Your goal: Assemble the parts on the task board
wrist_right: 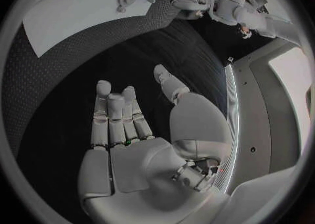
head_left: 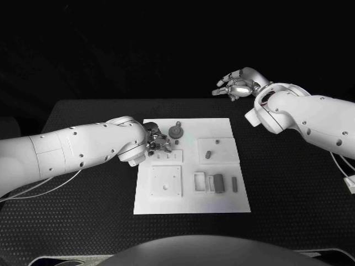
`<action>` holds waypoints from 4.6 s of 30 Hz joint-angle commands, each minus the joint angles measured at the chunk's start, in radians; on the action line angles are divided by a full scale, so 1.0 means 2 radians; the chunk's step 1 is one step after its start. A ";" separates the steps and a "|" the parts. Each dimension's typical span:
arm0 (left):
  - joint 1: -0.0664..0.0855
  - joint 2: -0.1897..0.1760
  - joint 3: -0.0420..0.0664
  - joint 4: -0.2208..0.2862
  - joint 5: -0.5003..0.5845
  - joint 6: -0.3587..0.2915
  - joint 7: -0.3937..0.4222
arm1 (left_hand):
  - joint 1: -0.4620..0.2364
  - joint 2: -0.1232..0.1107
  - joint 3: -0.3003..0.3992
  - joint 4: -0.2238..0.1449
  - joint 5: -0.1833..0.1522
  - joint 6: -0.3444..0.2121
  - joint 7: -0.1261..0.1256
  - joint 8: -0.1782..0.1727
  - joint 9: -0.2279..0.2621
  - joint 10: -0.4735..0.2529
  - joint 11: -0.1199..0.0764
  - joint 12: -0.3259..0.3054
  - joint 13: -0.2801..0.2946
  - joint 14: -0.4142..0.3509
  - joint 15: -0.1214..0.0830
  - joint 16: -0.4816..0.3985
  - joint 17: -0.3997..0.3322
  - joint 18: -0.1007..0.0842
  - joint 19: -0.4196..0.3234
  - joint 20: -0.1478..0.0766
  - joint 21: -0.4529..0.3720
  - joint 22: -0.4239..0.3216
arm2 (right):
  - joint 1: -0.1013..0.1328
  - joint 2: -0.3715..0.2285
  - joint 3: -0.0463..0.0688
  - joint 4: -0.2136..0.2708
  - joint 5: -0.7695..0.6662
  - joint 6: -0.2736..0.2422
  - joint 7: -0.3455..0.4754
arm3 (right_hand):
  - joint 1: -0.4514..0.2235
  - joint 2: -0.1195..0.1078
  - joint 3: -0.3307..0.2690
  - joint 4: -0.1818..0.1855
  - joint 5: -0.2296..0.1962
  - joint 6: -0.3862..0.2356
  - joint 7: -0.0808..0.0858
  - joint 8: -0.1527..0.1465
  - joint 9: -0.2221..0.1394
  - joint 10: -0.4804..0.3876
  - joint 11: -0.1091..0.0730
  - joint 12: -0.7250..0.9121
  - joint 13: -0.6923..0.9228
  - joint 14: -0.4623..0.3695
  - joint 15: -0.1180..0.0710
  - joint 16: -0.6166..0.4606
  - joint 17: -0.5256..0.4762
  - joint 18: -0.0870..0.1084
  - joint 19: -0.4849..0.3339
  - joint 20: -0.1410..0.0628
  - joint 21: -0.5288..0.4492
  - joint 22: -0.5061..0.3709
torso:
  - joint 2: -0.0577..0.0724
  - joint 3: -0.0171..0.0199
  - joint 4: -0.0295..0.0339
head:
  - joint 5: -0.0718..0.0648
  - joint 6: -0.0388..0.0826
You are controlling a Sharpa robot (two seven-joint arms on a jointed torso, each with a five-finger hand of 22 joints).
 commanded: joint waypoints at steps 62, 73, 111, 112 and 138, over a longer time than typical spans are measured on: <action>-0.017 0.010 0.000 -0.014 -0.052 0.033 -0.004 | -0.012 0.011 0.021 0.014 -0.019 0.069 -0.038 0.009 0.026 -0.004 -0.009 0.009 -0.009 -0.007 -0.007 0.015 -0.016 0.007 0.008 -0.012 0.009 0.011 | 0.000 0.001 0.000 0.001 -0.001 0.011 0.005 | -0.002 0.008 -0.006 0.000 0.002 0.002 0.003 0.003 -0.002 -0.003 0.000 0.003 -0.004 -0.005 0.000 0.003 -0.003 0.005 -0.001 0.006 -0.002 0.007 | 0.000 -0.0005 0.0003 | -0.003 -0.008; -0.017 0.017 0.000 -0.013 -0.069 0.047 -0.001 | -0.014 -0.001 0.024 0.015 0.035 0.083 -0.043 0.016 0.030 0.006 -0.014 0.021 -0.014 -0.002 -0.005 0.032 -0.026 0.008 0.014 -0.010 0.021 0.012 | 0.000 0.001 0.000 0.002 -0.001 0.013 0.004 | -0.002 0.008 -0.006 0.000 0.002 0.002 0.003 0.003 -0.002 -0.003 0.000 0.003 -0.005 -0.006 0.000 0.003 -0.003 0.005 -0.001 0.007 -0.002 0.007 | 0.000 -0.0001 -0.0003 | -0.002 -0.008; -0.017 0.021 0.000 -0.013 -0.082 0.075 -0.004 | -0.018 0.003 0.036 0.013 0.130 0.095 -0.051 0.038 0.038 0.017 -0.021 0.036 -0.022 0.006 -0.002 0.053 -0.038 0.007 0.022 -0.002 0.043 0.011 | -0.001 0.002 0.000 0.000 -0.001 0.016 0.003 | -0.002 0.009 -0.007 0.000 0.002 0.002 0.003 0.003 -0.003 -0.004 0.000 0.004 -0.006 -0.006 0.000 0.004 -0.004 0.006 -0.002 0.008 -0.003 0.007 | 0.000 0.0002 -0.0001 | -0.005 -0.009; -0.017 0.022 0.000 -0.013 -0.082 0.079 -0.004 | -0.018 0.003 0.036 0.013 0.130 0.095 -0.051 0.038 0.039 0.017 -0.021 0.036 -0.022 0.006 -0.002 0.054 -0.038 0.007 0.022 -0.002 0.044 0.011 | -0.001 0.002 0.000 0.001 -0.001 0.016 0.003 | -0.002 0.009 -0.007 0.000 0.002 0.002 0.003 0.003 -0.003 -0.004 0.000 0.004 -0.006 -0.006 0.000 0.004 -0.004 0.006 -0.002 0.008 -0.003 0.007 | 0.000 0.0000 0.0001 | -0.005 -0.009; -0.017 0.026 0.000 -0.020 -0.066 0.088 -0.010 | -0.030 0.004 0.037 0.015 0.100 0.087 -0.049 0.041 0.038 0.014 -0.019 0.036 -0.028 0.001 -0.002 0.053 -0.044 0.007 0.018 0.000 0.045 0.010 | -0.001 0.002 0.000 0.001 0.002 0.017 0.003 | -0.003 0.009 -0.008 0.000 0.002 0.002 0.003 0.003 -0.003 -0.004 0.000 0.004 -0.007 -0.007 0.000 0.004 -0.005 0.007 -0.002 0.009 -0.003 0.007 | 0.000 -0.0009 0.0004 | -0.005 -0.009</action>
